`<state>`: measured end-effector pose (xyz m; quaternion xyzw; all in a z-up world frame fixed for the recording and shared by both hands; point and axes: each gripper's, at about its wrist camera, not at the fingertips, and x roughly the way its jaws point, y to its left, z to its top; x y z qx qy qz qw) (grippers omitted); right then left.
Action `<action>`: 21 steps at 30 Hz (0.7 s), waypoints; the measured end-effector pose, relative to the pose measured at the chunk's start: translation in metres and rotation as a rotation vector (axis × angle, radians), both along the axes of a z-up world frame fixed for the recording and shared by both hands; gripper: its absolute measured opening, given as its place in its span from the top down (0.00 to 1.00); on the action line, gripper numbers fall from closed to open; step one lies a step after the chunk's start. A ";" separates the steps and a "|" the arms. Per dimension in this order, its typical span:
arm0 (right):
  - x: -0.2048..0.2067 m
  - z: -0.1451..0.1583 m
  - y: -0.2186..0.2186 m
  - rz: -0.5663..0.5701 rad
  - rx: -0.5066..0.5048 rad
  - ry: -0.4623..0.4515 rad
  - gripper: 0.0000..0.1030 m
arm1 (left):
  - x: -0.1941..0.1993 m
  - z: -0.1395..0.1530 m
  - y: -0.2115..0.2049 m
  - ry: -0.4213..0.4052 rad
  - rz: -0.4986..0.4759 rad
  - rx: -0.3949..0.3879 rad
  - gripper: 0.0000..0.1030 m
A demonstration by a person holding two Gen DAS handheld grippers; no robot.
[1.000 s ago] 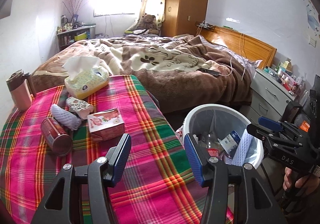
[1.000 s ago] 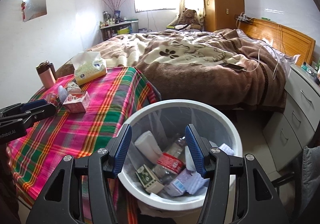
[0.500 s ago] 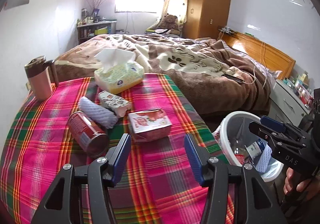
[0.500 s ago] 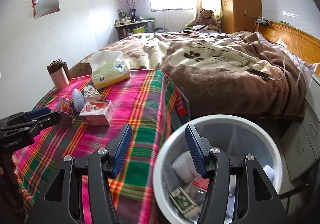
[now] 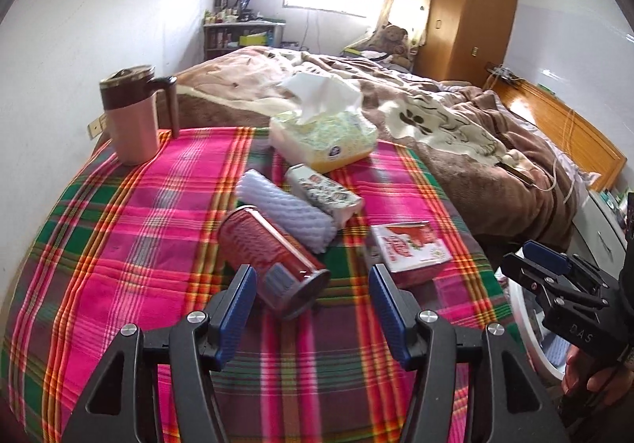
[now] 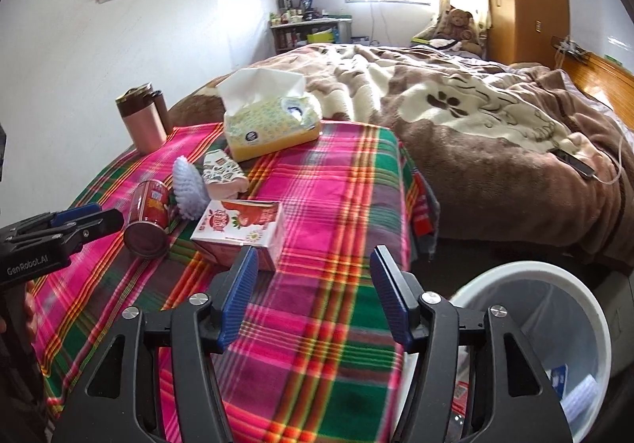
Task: Collect trash
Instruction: 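Move both tools back over the remaining trash on the blanket, then grasp the strawberry milk carton with the right tool while the left tool grasps the red milk can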
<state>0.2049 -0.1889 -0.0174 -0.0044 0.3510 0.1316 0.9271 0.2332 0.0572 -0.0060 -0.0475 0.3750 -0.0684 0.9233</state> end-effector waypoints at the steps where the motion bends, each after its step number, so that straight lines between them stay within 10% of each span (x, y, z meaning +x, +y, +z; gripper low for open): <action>1: 0.002 -0.001 0.003 0.007 -0.005 0.003 0.34 | 0.003 -0.002 0.002 0.009 0.006 -0.003 0.43; 21: 0.054 -0.010 0.043 0.168 0.013 0.060 0.34 | 0.059 -0.038 0.028 0.128 0.057 -0.068 0.38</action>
